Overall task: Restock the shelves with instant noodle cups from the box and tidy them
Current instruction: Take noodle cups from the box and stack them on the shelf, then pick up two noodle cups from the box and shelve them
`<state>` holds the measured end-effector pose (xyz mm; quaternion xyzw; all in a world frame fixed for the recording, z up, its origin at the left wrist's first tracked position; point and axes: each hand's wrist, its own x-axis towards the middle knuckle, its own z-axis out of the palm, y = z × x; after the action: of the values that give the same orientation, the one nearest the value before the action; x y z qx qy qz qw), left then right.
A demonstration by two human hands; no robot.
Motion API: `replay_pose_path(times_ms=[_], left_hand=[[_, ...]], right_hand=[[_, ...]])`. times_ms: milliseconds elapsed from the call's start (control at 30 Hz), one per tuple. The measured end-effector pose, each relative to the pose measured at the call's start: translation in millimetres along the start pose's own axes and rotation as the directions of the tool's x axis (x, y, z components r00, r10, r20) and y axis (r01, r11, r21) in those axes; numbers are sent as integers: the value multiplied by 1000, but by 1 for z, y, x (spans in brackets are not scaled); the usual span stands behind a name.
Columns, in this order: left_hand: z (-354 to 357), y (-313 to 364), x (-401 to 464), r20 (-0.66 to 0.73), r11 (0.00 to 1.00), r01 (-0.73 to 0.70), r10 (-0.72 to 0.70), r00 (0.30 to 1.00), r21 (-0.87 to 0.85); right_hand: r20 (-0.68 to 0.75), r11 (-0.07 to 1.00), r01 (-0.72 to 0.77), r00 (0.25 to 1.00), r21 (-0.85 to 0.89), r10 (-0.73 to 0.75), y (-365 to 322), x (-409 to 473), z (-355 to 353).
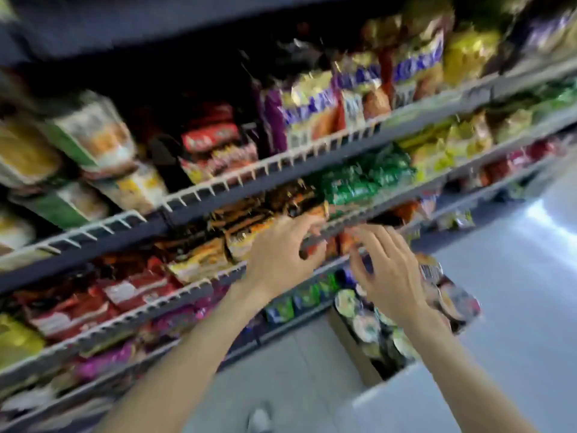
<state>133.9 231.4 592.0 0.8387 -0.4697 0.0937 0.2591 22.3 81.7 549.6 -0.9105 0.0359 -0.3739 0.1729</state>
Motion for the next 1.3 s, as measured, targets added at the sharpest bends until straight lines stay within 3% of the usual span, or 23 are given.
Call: replay_pose_path(times_ms=[67, 100, 200, 300, 400, 500, 667, 767, 833, 900, 967, 1167, 1300], left_hand=[[63, 8, -14, 306, 995, 98, -103, 947, 32], [92, 10, -20, 401, 993, 110, -121, 908, 50], [184, 6, -34, 590, 988, 117, -154, 793, 101], [282, -6, -41, 733, 984, 134, -179, 657, 120], [381, -24, -39, 798, 977, 166, -205, 567, 133], [471, -46, -33, 806, 956, 227, -278, 522, 183], [589, -82, -34, 756, 871, 446, -432, 492, 207], [626, -97, -59, 789, 899, 331, -418, 449, 287], [641, -105, -80, 814, 912, 262, -402, 418, 316], [653, -109, -94, 809, 912, 247, -405, 427, 327], [661, -110, -100, 785, 912, 229, -411, 463, 342], [668, -114, -107, 707, 929, 155, -357, 611, 335], [662, -120, -105, 753, 938, 250, -344, 561, 242]], right_hand=[[184, 975, -219, 957, -44, 223, 40, -68, 6], [265, 938, -335, 900, -86, 346, 59, -101, 10], [459, 739, -615, 592, -274, 662, 113, -186, 27], [543, 574, -690, 304, -441, 783, 161, -249, 53], [573, 500, -711, 165, -495, 803, 214, -293, 93], [540, 450, -745, 143, -493, 829, 267, -321, 139], [519, 503, -728, 236, -465, 822, 333, -351, 220], [533, 560, -683, 287, -469, 796, 369, -364, 261], [581, 558, -642, 208, -525, 787, 390, -372, 281], [630, 553, -591, 96, -587, 771, 400, -379, 294], [641, 547, -558, 35, -624, 767, 400, -385, 298], [611, 558, -499, 68, -663, 788, 391, -397, 299], [534, 511, -534, 125, -674, 836, 384, -406, 294]])
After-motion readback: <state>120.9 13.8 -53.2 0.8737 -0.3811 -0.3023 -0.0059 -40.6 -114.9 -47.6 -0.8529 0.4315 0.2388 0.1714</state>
